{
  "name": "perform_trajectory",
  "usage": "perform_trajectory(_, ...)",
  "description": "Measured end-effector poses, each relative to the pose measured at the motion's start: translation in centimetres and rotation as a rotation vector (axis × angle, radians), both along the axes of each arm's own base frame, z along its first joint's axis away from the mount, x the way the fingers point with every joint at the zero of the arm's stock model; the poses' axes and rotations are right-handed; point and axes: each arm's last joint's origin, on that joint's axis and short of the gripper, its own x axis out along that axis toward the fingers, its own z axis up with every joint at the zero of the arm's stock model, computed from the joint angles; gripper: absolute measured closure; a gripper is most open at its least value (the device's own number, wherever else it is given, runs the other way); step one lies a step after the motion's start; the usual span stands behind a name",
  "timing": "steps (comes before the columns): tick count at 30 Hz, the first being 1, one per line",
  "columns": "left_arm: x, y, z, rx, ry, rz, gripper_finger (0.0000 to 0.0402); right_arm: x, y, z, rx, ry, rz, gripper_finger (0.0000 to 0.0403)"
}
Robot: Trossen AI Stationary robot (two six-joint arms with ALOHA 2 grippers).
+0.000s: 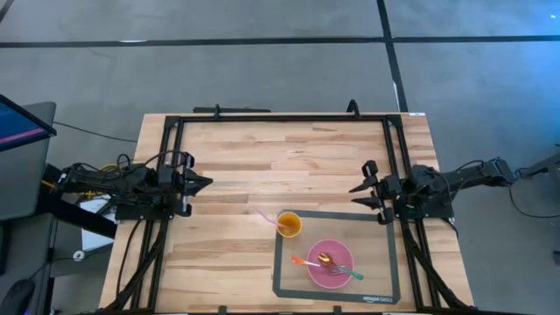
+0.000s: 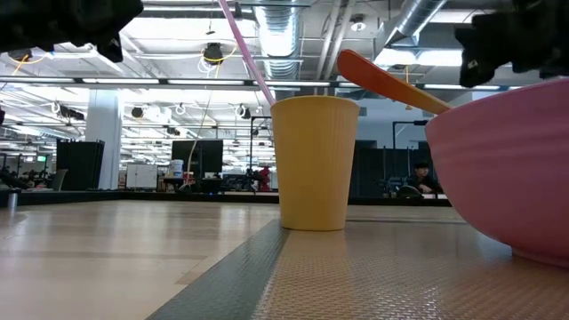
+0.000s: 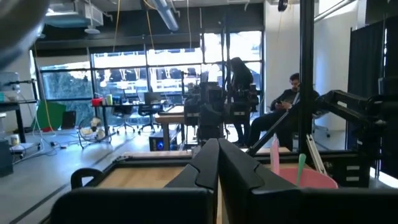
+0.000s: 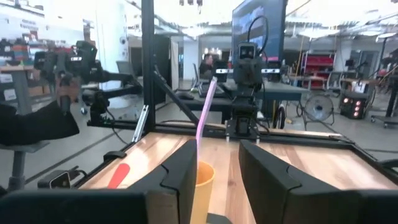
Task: Pick & Place Utensil
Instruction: Return to Home Position
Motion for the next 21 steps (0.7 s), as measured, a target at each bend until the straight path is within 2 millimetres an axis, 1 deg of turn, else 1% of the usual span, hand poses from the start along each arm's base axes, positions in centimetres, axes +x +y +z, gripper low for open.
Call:
perform_trajectory(2, 0.1, 0.0, -0.2, 0.002, 0.01, 0.0, 0.0393, -0.4, -0.1, -0.9, 0.006, -0.023, -0.006, 0.029)
perform_trajectory(12, 1.1, -0.1, -3.5, -0.003, 0.1, 0.049, 0.039, -1.3, -0.3, -1.1, -0.005, -0.019, -0.007, 0.029)
perform_trajectory(21, 1.1, 0.0, -3.4, -0.005, 0.094, 0.05, 0.0389, -1.5, -0.3, -1.3, -0.002, 0.002, -0.006, 0.029)
